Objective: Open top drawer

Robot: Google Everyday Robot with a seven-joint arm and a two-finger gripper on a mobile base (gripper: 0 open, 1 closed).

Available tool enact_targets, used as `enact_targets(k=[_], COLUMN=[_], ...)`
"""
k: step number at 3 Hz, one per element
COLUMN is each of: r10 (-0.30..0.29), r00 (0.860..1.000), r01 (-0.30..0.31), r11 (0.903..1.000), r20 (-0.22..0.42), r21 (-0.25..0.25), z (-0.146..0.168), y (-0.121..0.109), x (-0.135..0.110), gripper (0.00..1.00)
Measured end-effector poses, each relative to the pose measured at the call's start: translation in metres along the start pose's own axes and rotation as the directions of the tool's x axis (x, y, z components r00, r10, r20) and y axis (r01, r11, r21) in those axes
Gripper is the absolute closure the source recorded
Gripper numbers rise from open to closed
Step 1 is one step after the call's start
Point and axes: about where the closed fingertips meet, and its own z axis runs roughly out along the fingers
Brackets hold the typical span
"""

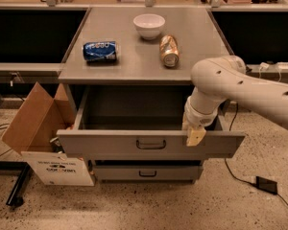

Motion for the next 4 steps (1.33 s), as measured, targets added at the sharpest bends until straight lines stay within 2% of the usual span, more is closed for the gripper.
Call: enact_targets(k=[1,2,3,4], r10=[0.000,0.000,0.000,-0.023], r00=[1.000,1.000,1.000,1.000], r01=[0.000,0.000,0.000,0.024], r11=[1.0000,1.0000,1.0000,0.9992], r20=[0.000,0.000,0.000,0.018], r21=[0.000,0.000,0.000,-0.033], z=[0.000,0.000,0.000,0.005], y=[0.000,0.000,0.000,0.015], x=[0.000,0.000,0.000,0.000], gripper=[0.81,0.50,0.26,0.04])
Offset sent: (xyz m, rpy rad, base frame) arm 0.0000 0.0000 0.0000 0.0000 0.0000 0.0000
